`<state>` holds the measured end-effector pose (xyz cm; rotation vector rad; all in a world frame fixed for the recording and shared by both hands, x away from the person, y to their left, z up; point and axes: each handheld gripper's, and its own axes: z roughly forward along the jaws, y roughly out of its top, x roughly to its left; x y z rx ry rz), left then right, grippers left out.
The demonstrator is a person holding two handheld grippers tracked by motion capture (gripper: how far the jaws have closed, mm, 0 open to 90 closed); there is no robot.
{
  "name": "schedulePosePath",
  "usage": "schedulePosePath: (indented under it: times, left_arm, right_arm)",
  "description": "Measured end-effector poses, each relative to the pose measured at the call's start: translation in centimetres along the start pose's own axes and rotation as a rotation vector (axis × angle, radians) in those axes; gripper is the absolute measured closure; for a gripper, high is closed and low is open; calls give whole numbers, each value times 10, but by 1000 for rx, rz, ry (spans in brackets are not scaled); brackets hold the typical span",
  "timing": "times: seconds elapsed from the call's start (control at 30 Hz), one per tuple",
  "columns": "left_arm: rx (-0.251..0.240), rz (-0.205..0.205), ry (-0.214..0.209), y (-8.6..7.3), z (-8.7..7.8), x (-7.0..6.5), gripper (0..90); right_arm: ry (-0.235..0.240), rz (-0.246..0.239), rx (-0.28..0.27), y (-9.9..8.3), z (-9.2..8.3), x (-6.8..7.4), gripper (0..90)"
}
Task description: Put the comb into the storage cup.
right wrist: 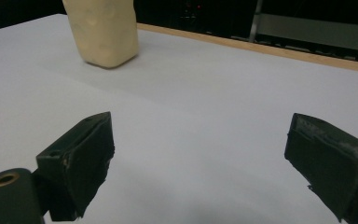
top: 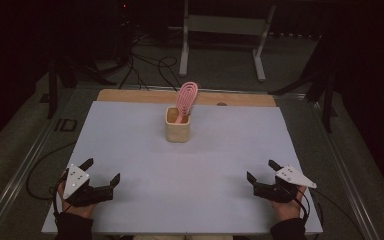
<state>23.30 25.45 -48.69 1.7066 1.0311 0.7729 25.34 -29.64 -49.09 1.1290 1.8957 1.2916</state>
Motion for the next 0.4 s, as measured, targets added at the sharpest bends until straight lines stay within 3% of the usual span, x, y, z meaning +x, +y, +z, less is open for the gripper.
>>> schedulePosePath:
  times: [0.4]
  left_arm:
    - [21, 4, 2, -2, 5, -2, 1]
  right_arm:
    - [-8, 1, 12, -1, -1, -3, 80]
